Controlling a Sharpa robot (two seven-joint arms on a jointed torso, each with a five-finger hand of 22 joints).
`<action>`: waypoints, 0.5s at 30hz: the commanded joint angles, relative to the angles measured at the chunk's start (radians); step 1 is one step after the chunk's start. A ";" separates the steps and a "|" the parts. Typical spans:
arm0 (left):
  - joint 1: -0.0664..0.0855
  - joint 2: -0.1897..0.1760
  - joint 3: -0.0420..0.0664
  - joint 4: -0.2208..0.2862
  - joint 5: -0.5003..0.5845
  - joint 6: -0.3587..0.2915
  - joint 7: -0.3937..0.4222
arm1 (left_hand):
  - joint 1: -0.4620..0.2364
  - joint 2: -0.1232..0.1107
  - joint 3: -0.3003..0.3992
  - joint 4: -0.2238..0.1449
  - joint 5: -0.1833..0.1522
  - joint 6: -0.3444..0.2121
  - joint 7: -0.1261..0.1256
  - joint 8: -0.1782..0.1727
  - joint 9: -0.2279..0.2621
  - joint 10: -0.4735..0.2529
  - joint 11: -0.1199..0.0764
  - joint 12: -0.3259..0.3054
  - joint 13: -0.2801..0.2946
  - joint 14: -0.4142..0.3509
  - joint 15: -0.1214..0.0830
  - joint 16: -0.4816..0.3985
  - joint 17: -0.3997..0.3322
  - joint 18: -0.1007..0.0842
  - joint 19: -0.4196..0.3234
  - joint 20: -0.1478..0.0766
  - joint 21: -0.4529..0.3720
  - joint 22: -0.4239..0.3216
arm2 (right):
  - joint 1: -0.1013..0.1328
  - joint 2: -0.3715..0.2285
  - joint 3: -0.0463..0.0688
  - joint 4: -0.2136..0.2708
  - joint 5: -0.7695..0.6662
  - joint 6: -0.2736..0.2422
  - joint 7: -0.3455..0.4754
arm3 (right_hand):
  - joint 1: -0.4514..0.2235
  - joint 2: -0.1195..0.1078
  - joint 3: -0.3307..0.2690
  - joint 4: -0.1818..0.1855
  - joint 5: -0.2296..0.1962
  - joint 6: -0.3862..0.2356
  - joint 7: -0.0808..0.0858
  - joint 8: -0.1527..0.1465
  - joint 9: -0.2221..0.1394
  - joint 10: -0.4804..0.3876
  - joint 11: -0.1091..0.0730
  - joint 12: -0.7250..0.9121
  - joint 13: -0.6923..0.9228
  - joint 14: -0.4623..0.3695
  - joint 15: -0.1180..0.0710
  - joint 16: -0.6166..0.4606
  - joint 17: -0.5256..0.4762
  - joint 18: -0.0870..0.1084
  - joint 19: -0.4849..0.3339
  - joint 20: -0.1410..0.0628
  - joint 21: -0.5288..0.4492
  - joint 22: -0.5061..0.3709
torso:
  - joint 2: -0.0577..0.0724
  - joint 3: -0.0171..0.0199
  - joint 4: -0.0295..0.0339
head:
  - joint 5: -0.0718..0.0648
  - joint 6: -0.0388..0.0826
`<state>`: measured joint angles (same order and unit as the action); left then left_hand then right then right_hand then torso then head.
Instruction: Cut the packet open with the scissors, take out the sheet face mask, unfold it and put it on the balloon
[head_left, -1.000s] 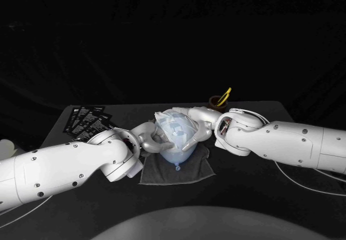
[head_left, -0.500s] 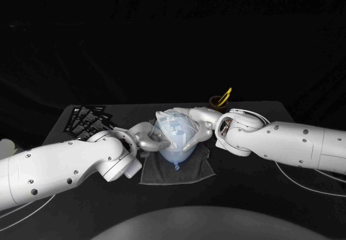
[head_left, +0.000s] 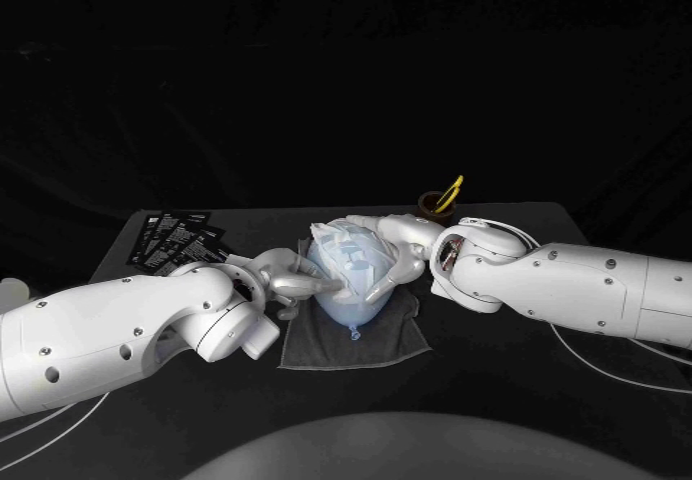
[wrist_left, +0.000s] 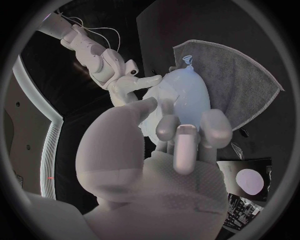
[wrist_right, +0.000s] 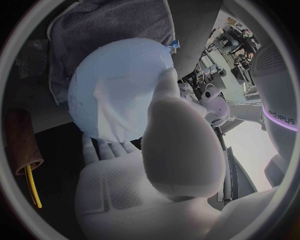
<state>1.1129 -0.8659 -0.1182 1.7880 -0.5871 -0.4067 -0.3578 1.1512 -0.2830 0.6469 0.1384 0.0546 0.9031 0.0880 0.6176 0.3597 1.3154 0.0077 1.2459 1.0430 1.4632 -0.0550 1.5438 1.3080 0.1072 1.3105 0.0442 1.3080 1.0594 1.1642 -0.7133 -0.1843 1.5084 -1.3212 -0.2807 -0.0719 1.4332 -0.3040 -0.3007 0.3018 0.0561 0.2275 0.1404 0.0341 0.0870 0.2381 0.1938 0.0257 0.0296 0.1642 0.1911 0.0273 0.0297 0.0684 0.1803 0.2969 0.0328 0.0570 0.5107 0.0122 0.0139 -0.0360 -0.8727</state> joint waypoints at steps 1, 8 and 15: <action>0.001 0.003 0.001 0.003 0.040 0.013 0.010 | -0.001 0.002 -0.052 0.010 -0.005 -0.003 0.006 -0.019 -0.011 -0.002 0.008 0.004 0.001 0.088 0.007 0.002 0.189 0.000 -0.001 0.005 -0.005 -0.001 | -0.005 0.004 -0.003 0.001 -0.013 0.028 -0.011 | 0.009 -0.002 0.007 0.001 0.004 0.004 0.058 0.005 0.001 0.001 0.008 0.004 0.001 -0.001 0.006 -0.002 0.000 -0.006 0.007 -0.003 0.003 0.001 | 0.000 0.0006 -0.0009 | 0.000 0.000; 0.001 0.002 0.003 0.011 0.042 0.002 0.024 | 0.031 0.005 -0.120 0.024 -0.005 0.016 0.005 -0.042 -0.024 0.008 0.007 0.018 0.022 0.089 0.007 0.002 0.190 0.000 0.003 0.006 -0.003 0.003 | -0.006 0.009 -0.003 -0.003 -0.013 0.031 -0.015 | 0.009 -0.001 0.007 0.001 0.004 0.005 0.059 0.006 0.001 0.000 0.009 0.004 0.001 -0.002 0.007 -0.002 0.000 -0.006 0.010 -0.003 0.004 0.002 | 0.000 0.0007 -0.0008 | -0.004 0.000; 0.003 -0.004 0.010 0.021 0.039 -0.008 0.023 | 0.041 0.008 -0.222 0.065 -0.006 0.034 0.003 -0.061 -0.033 0.015 0.006 0.025 0.032 0.089 0.006 0.003 0.191 -0.002 0.008 0.004 0.001 0.010 | -0.008 0.014 -0.003 -0.007 -0.013 0.033 -0.020 | 0.009 -0.001 0.007 0.001 0.004 0.005 0.061 0.006 0.001 0.001 0.010 0.004 0.001 -0.001 0.008 -0.002 0.000 -0.006 0.012 -0.002 0.004 0.003 | -0.001 0.0010 0.0003 | -0.005 0.000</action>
<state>1.1140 -0.8715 -0.1097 1.8044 -0.5567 -0.4097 -0.3501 1.1859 -0.2752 0.4323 0.1997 0.0545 0.9311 0.0898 0.5593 0.3274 1.3223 0.0145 1.2665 1.0750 1.4633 -0.0549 1.5437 1.3080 0.1071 1.3131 0.0487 1.3079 1.0685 1.1620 -0.7021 -0.1839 1.5021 -1.3226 -0.2806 -0.0793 1.4331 -0.3039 -0.2976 0.3048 0.0561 0.2274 0.1404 0.0341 0.0871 0.2410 0.1967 0.0242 0.0294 0.1643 0.1910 0.0273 0.0299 0.0682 0.1838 0.2933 0.0328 0.0581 0.5101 0.0128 0.0138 -0.0406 -0.8727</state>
